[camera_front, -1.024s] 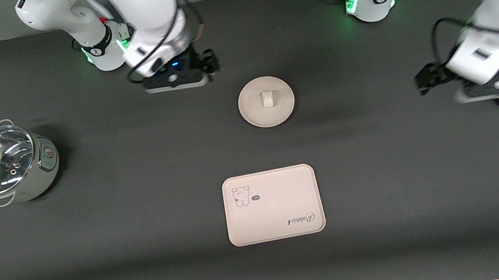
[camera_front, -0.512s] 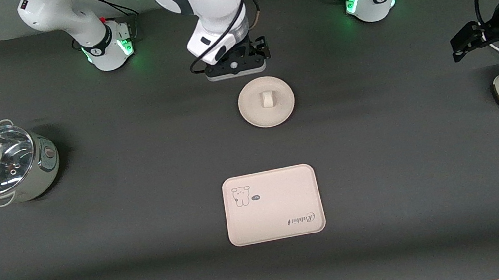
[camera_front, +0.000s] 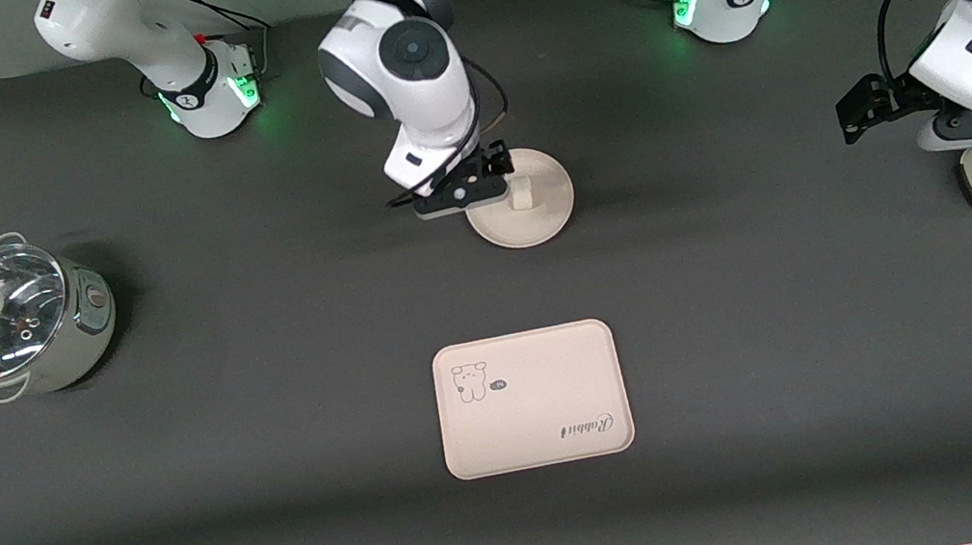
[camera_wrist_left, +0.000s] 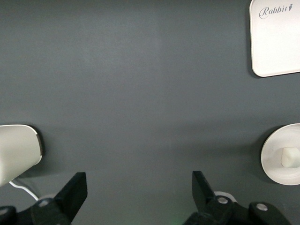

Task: Place bun in plate and plate on tray
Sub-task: 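Grasp the plate rim with the right gripper, then carry the plate with the right gripper onto the rabbit tray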

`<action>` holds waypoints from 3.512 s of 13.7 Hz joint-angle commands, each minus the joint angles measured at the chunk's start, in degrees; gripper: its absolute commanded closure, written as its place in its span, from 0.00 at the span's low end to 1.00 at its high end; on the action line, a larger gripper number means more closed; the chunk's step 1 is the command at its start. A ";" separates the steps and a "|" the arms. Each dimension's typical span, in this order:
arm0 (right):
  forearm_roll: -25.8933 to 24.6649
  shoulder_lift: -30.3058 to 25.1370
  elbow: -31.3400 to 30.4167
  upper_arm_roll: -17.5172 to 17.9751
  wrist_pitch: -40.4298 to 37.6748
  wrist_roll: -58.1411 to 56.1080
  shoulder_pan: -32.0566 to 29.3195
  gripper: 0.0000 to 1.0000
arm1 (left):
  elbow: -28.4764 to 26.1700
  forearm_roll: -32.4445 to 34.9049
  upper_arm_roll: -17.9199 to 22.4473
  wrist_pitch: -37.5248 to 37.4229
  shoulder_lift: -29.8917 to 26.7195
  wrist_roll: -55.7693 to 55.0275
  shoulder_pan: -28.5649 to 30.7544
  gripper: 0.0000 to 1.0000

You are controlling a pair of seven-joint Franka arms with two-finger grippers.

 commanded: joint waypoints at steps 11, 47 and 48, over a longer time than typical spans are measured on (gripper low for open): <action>1.42 9.66 -11.30 -0.18 24.11 4.77 4.55 0.00 | -2.50 -1.38 -0.64 0.18 -1.25 0.03 0.34 0.00; 44.49 1.73 -7.55 0.35 21.23 -50.69 -8.17 1.00 | -3.29 -1.99 -0.38 0.00 -1.42 0.55 1.13 0.00; 42.83 4.37 -3.17 0.26 18.25 -50.43 -10.81 1.00 | -3.29 -1.99 -0.38 0.18 -1.25 0.55 1.13 0.00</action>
